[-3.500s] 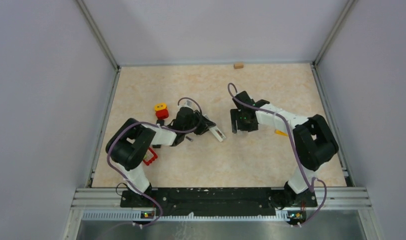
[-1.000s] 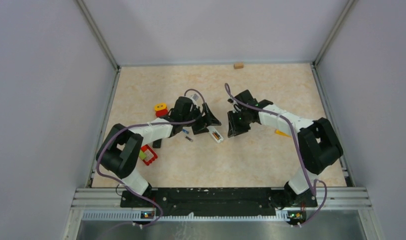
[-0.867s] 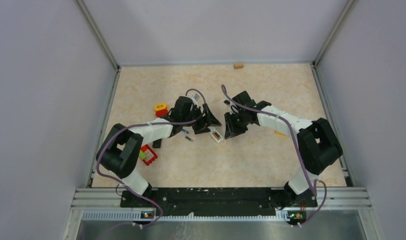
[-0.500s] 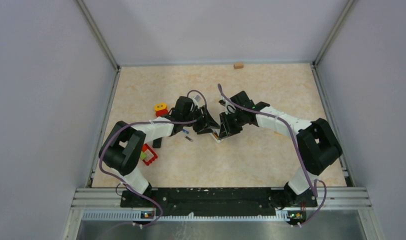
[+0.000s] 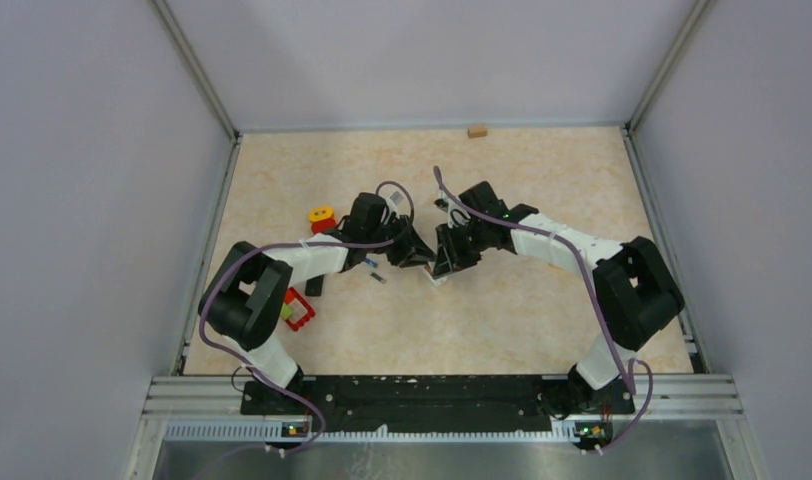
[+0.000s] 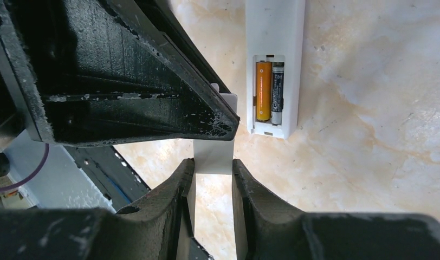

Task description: Load the batteries into the remote control

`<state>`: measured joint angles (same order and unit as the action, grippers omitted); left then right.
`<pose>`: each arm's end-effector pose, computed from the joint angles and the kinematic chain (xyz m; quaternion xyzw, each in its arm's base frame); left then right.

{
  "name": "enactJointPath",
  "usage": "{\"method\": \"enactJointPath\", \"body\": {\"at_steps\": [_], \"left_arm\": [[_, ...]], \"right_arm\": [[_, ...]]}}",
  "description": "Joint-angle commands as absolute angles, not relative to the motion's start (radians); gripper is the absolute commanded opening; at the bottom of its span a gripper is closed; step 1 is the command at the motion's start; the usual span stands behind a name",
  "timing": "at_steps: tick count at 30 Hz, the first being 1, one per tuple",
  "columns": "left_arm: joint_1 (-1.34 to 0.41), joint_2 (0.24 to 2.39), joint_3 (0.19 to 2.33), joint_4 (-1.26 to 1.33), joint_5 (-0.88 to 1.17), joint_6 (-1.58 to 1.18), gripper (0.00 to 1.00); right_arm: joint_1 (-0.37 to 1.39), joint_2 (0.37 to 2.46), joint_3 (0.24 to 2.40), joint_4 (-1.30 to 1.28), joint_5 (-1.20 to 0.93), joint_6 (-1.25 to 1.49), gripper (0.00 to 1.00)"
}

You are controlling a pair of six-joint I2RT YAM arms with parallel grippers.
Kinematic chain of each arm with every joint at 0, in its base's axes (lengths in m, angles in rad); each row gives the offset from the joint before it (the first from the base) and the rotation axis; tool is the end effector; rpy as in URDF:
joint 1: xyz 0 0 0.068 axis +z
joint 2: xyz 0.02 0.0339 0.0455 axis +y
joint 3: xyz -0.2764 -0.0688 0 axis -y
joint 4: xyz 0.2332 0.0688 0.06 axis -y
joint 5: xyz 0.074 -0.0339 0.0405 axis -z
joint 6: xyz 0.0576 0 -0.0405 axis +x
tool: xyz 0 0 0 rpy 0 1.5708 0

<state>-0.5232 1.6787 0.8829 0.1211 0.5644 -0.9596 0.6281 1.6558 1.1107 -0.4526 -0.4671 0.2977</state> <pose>0.2892 -0.2024 0.1870 -0.0696 0.8712 -0.4661 0.1374 0.2615 0.2219 0.2139 -0.2180 0.9097 0.3214 0.1469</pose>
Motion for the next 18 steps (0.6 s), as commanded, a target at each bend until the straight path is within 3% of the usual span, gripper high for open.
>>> {"method": "enactJointPath", "body": {"at_steps": [1, 4, 6, 9, 13, 18], "left_arm": [[-0.515, 1.691, 0.896, 0.193, 0.599, -0.989, 0.18], [-0.510, 1.686, 0.881, 0.229, 0.606, -1.017, 0.00], [-0.504, 1.679, 0.873, 0.240, 0.603, -1.028, 0.00], [-0.495, 1.657, 0.858, 0.259, 0.592, -1.041, 0.00], [-0.477, 1.612, 0.821, 0.304, 0.574, -1.078, 0.00], [-0.467, 1.547, 0.771, 0.392, 0.543, -1.168, 0.00]], "right_arm": [[0.641, 1.628, 1.115, -0.401, -0.490, 0.316, 0.27], [0.641, 1.628, 1.104, -0.388, -0.489, 0.327, 0.27], [0.641, 1.622, 1.097, -0.387, -0.492, 0.337, 0.30], [0.640, 1.592, 1.081, -0.385, -0.482, 0.370, 0.55], [0.635, 1.478, 0.983, -0.275, -0.480, 0.525, 0.75], [0.634, 1.293, 0.816, -0.021, -0.452, 0.847, 0.78]]}}
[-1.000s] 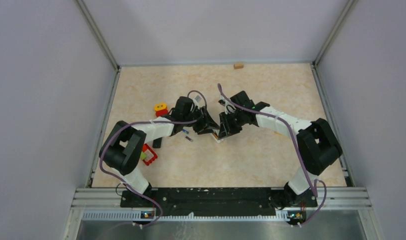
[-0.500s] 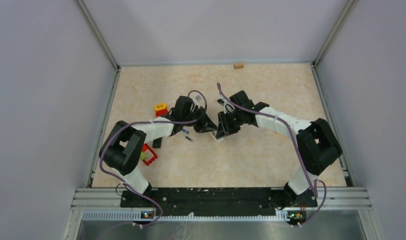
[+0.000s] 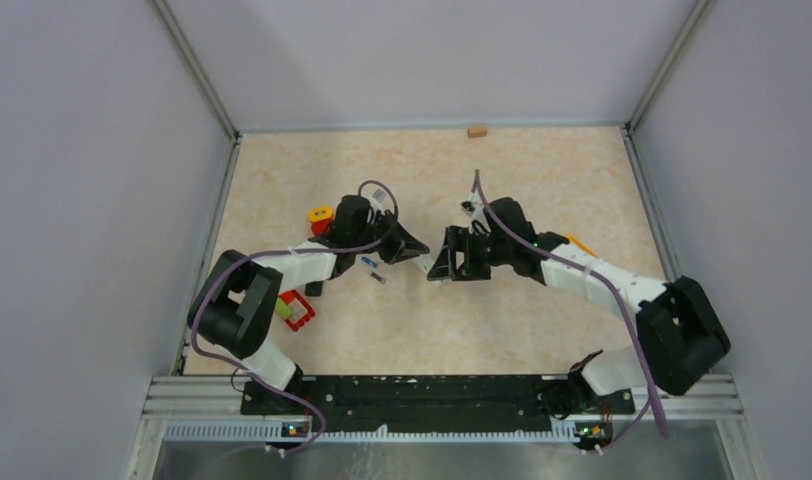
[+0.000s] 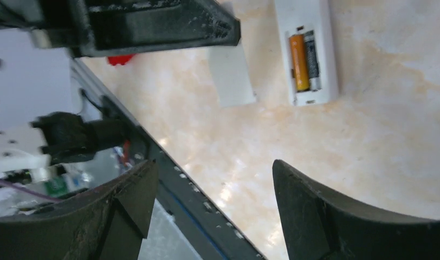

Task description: Load the batteries into the remote control

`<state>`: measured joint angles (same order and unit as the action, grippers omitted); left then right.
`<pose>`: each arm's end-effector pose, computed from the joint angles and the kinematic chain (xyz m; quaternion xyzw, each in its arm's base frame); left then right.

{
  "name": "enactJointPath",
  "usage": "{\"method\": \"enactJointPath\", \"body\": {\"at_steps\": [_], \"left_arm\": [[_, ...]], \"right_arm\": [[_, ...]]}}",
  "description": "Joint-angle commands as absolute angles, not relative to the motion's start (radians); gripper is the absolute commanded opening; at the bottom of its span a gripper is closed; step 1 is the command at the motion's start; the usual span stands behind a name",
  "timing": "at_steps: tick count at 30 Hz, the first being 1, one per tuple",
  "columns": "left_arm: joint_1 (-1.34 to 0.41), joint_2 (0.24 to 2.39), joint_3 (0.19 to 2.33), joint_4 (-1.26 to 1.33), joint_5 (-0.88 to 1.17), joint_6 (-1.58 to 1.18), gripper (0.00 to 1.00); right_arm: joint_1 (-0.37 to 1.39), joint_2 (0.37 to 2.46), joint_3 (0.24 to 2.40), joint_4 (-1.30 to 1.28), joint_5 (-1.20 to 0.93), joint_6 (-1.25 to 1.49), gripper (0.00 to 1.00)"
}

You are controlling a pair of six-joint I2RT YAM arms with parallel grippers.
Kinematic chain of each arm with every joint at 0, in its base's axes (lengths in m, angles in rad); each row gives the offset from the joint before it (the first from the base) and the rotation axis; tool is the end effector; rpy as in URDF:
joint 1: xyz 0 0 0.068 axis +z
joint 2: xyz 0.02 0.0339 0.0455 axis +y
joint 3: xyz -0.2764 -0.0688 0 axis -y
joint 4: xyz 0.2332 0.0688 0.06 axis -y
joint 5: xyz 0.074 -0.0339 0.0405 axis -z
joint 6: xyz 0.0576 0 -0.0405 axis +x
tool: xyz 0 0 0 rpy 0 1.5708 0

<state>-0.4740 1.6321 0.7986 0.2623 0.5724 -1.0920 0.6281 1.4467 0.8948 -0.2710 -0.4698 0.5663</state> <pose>0.2893 -0.1835 0.1909 -0.1272 0.8432 -0.4999 0.1511 0.2283 0.1980 0.2247 -0.1130 0.9023 0.3789 0.1719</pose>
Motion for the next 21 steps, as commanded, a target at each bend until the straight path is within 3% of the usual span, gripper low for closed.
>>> {"method": "enactJointPath", "body": {"at_steps": [1, 5, 12, 21], "left_arm": [[-0.468, 1.535, 0.762, 0.409, 0.536, -1.189, 0.00], [-0.468, 1.488, 0.725, 0.513, 0.521, -1.292, 0.00], [-0.472, 1.390, 0.701, 0.541, 0.476, -1.393, 0.00], [-0.476, 1.309, 0.705, 0.474, 0.497, -1.425, 0.00]], "right_arm": [[0.634, 1.259, 0.779, 0.054, -0.440, 0.924, 0.78], [0.635, 1.152, 0.684, 0.204, -0.352, 1.133, 0.77], [0.645, 1.098, 0.669, 0.210, -0.268, 1.196, 0.73], [0.671, 1.141, 0.546, 0.541, -0.272, 1.324, 0.50]]}}
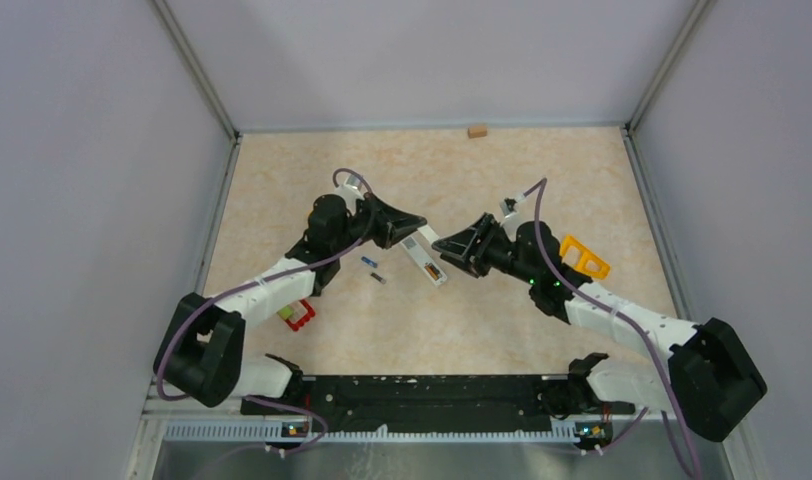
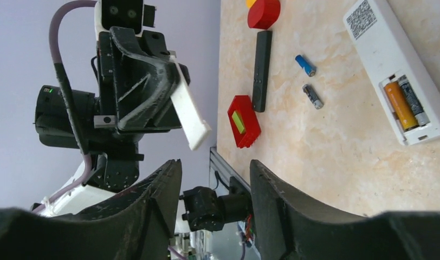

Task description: Load the batteries into the remote control

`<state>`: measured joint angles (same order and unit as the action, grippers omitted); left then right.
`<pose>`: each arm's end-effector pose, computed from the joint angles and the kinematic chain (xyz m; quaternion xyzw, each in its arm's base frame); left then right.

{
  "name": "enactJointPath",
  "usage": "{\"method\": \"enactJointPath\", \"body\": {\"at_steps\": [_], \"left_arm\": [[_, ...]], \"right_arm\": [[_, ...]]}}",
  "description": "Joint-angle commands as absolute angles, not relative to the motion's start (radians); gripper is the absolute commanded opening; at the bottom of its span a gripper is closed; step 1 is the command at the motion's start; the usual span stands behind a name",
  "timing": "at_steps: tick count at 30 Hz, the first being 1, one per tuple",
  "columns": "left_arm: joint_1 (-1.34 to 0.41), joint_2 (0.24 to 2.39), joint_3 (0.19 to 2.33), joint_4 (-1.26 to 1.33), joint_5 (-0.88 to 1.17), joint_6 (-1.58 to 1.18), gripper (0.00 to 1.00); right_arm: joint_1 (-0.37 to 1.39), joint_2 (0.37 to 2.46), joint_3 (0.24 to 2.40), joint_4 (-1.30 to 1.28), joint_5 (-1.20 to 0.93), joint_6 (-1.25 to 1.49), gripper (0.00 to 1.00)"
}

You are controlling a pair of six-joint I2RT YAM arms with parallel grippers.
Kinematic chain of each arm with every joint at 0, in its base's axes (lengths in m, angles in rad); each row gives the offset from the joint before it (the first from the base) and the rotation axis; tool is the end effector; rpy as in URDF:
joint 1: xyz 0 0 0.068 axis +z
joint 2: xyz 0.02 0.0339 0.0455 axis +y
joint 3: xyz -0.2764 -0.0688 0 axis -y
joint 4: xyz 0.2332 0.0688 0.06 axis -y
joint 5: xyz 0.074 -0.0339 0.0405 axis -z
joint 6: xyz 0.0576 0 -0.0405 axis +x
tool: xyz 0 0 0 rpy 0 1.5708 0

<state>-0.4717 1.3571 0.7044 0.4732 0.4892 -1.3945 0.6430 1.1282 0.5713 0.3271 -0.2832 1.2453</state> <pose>0.2602 -0.1631 0.2674 -0.1926 0.7360 -0.6103 0.2208 0.1962 0.1671 0.2615 0.1463 0.7668 0.5631 0.2712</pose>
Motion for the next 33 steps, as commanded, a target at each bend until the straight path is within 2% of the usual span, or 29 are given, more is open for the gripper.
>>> {"method": "enactJointPath", "body": {"at_steps": [1, 5, 9, 12, 16, 20, 26, 29, 30, 33], "left_arm": [[-0.477, 1.304, 0.699, 0.480, 0.498, -1.439, 0.00], [-0.485, 1.292, 0.672, 0.523, 0.499, -1.483, 0.00], [-0.489, 1.273, 0.648, 0.561, 0.478, -1.528, 0.00], [-0.497, 1.262, 0.648, 0.567, 0.465, -1.548, 0.00], [-0.502, 1.237, 0.647, 0.560, 0.447, -1.553, 0.00], [-0.504, 1.216, 0.637, 0.561, 0.437, -1.563, 0.00], [-0.505, 1.188, 0.617, 0.559, 0.424, -1.566, 0.00], [-0.504, 1.180, 0.610, 0.559, 0.420, -1.558, 0.00], [-0.505, 1.180, 0.612, 0.554, 0.421, -1.545, 0.02], [-0.506, 1.161, 0.624, 0.487, 0.400, -1.479, 0.39]], "right_arm": [[0.679, 1.144, 0.539, 0.574, -0.269, 1.329, 0.48], [0.690, 1.161, 0.529, 0.663, -0.268, 1.345, 0.46], [0.690, 1.181, 0.525, 0.795, -0.290, 1.349, 0.48], [0.690, 1.196, 0.539, 0.794, -0.297, 1.352, 0.48], [0.689, 1.222, 0.535, 0.829, -0.290, 1.393, 0.43], [0.689, 1.240, 0.491, 0.911, -0.265, 1.460, 0.35], [0.687, 1.272, 0.459, 1.016, -0.269, 1.529, 0.17], [0.688, 1.267, 0.446, 1.016, -0.267, 1.532, 0.04], [0.687, 1.262, 0.444, 1.006, -0.266, 1.523, 0.00], [0.685, 1.232, 0.442, 0.940, -0.256, 1.491, 0.00]]}}
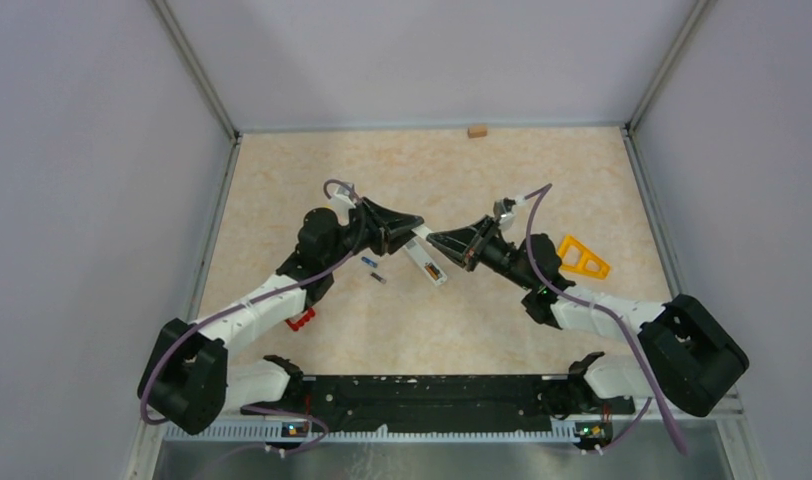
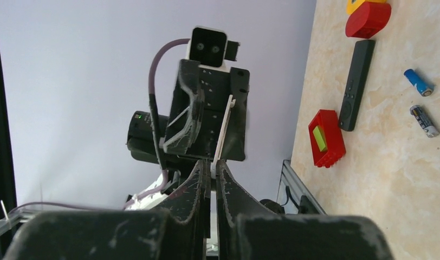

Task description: Load the batteries into the remote control

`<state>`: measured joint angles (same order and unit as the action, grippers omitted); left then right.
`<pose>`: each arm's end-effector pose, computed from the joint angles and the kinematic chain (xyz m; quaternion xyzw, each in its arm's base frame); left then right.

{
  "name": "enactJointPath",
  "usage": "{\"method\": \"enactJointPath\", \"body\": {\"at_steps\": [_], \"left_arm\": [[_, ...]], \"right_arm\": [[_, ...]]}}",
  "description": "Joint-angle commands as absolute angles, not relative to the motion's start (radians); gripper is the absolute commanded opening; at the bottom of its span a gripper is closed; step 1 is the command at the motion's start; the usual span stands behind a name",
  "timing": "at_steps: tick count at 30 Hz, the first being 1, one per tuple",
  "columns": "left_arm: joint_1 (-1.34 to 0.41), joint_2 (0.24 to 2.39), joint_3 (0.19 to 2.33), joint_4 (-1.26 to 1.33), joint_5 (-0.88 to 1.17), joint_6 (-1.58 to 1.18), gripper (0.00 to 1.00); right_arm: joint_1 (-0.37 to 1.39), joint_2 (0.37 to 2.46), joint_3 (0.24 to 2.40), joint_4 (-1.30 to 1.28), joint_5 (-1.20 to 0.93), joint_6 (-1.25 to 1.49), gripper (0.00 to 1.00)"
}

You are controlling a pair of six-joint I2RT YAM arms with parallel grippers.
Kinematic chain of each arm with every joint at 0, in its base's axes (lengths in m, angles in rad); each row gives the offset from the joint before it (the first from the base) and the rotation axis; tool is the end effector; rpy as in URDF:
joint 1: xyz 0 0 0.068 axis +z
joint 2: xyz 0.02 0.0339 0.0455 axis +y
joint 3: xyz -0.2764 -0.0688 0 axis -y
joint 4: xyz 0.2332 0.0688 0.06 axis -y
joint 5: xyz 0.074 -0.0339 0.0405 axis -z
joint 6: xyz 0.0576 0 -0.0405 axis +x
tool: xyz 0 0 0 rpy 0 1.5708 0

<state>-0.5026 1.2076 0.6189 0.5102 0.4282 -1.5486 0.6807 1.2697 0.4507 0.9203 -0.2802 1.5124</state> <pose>0.2295 -0.1535 0.2824 -0.2335 0.6937 -0.6481 0.2106 0.1997 0.1822 0.2612 0.1734 0.6491 0.6964 0.2522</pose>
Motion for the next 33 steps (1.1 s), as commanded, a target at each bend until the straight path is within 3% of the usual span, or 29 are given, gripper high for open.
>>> {"method": "enactJointPath", "body": {"at_steps": [1, 3, 4, 6, 9, 14, 16, 21, 33], "left_arm": [[-0.506, 1.151, 0.630, 0.446, 0.390, -1.448, 0.52], [-0.506, 1.131, 0.653, 0.328, 0.348, -1.369, 0.80], [-0.505, 1.122, 0.666, 0.256, 0.321, -1.323, 0.89], [-0.505, 1.120, 0.691, 0.141, 0.263, -1.205, 0.98], [-0.499, 1.157, 0.715, 0.053, 0.216, -1.088, 0.99], [-0.476, 1.270, 0.763, 0.021, 0.311, -0.943, 0.99], [-0.475, 1.302, 0.769, 0.023, 0.311, -0.908, 0.95], [-0.470, 1.360, 0.768, 0.036, 0.260, -0.838, 0.74], [-0.398, 1.486, 0.752, 0.105, 0.319, -0.839, 0.74]], "right_arm": [[0.686, 1.219, 0.444, 0.907, -0.249, 1.477, 0.00], [0.682, 1.176, 0.471, 0.712, -0.234, 1.443, 0.00], [0.679, 1.163, 0.485, 0.641, -0.223, 1.420, 0.00], [0.678, 1.140, 0.500, 0.524, -0.195, 1.386, 0.00], [0.678, 1.131, 0.529, 0.368, -0.152, 1.342, 0.00], [0.677, 1.190, 0.543, 0.208, -0.124, 1.342, 0.00], [0.676, 1.237, 0.520, 0.262, -0.147, 1.357, 0.00], [0.676, 1.323, 0.483, 0.455, -0.156, 1.382, 0.00], [0.676, 1.487, 0.499, 0.612, -0.164, 1.424, 0.00]]}}
